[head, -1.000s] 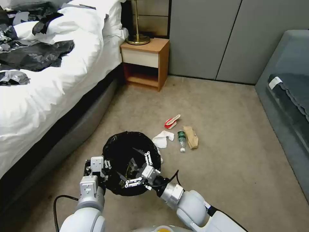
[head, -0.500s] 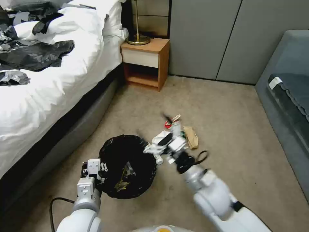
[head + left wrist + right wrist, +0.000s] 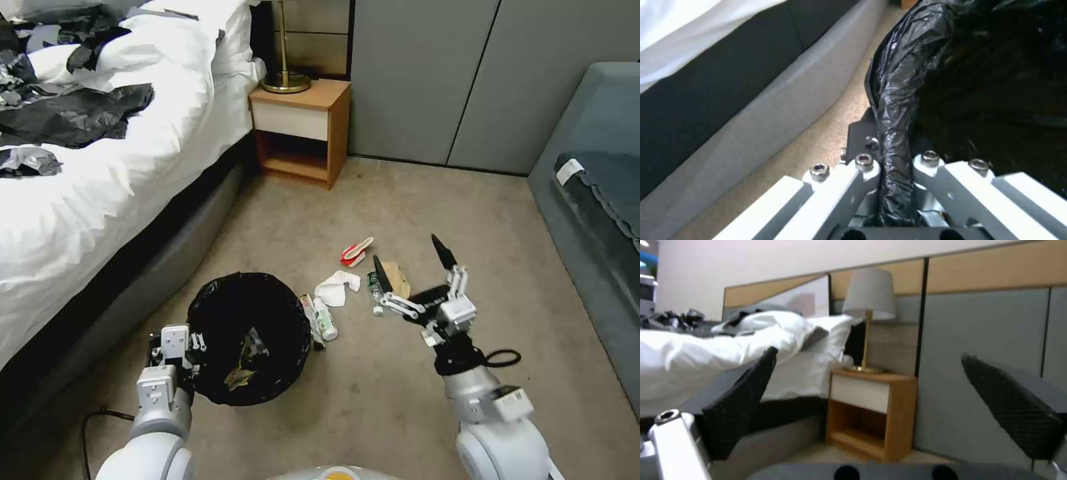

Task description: Pick up the trash bin, then pick up the garbage from the floor and place it into the trash bin.

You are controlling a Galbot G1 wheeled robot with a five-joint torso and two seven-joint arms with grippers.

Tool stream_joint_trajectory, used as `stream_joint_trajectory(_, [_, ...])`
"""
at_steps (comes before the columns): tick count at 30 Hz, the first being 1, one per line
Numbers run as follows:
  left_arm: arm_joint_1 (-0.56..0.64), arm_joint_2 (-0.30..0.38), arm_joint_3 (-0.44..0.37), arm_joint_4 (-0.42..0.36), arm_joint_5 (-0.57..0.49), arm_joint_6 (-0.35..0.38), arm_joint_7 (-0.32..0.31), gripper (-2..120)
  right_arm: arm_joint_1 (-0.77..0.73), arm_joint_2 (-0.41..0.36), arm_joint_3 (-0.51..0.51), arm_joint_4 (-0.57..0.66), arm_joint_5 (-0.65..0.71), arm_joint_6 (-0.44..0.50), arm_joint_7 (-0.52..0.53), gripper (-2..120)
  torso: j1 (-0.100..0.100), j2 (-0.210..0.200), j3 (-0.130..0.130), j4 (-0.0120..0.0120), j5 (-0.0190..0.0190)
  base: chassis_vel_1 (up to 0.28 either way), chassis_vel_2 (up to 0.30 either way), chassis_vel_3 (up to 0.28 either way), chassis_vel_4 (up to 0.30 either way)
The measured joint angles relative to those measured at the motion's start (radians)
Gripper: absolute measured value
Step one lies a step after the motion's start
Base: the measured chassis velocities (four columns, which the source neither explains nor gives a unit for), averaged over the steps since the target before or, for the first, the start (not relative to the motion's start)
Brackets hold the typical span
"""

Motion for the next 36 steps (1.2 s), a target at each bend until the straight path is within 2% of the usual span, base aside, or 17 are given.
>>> stream_joint_trajectory(3, [0.002,-0.005,-0.004,-0.009,-0.006,0.0,-0.001,1,-0.03,0.015,-0.007,-0.039,-0.012,0.031,0.0,100,0.0,0.0,0.0,0.0,0.0,0.0,0.0,0.0,0.0])
stream_joint_trajectory(10, [0.0,-0.008,-0.01,-0.019,-0.012,0.001,-0.003,1,-0.004,0.016,-0.01,-0.087,-0.015,0.032,0.005,100,0.0,0.0,0.0,0.0001,0.0001,0.0,0.0,0.0,0.0])
stream_joint_trajectory(30, [0.005,-0.015,-0.003,-0.026,-0.007,0.0,-0.005,1,0.032,0.014,-0.017,-0.105,-0.01,0.003,0.015,100,0.0,0.0,0.0,-0.0001,0.0,0.0,0.0,0.0,0.0])
stream_joint_trajectory(32, [0.006,-0.016,-0.001,-0.026,-0.005,0.0,-0.005,1,0.077,0.006,-0.031,-0.116,-0.002,-0.046,0.034,100,0.0,0.0,0.0,-0.0001,0.0,0.0,0.0,0.0,0.0])
stream_joint_trajectory(34, [0.006,-0.016,-0.001,-0.026,-0.005,0.0,-0.005,1,0.077,0.006,-0.031,-0.116,-0.002,-0.046,0.034,100,0.0,0.0,0.0,-0.0001,0.0,0.0,0.0,0.0,0.0])
stream_joint_trajectory(35, [0.005,-0.015,-0.001,-0.027,-0.004,0.0,-0.005,1,0.118,-0.001,-0.045,-0.127,0.015,-0.098,0.052,100,0.0,0.0,0.0,0.0,0.0,0.0,0.0,0.0,0.0])
stream_joint_trajectory(36, [0.005,-0.014,-0.001,-0.029,0.001,-0.003,-0.005,1,0.219,-0.024,-0.1,-0.163,0.08,-0.238,0.087,100,0.0,0.0,0.0,0.0,0.0,0.0,0.0,0.0,0.0])
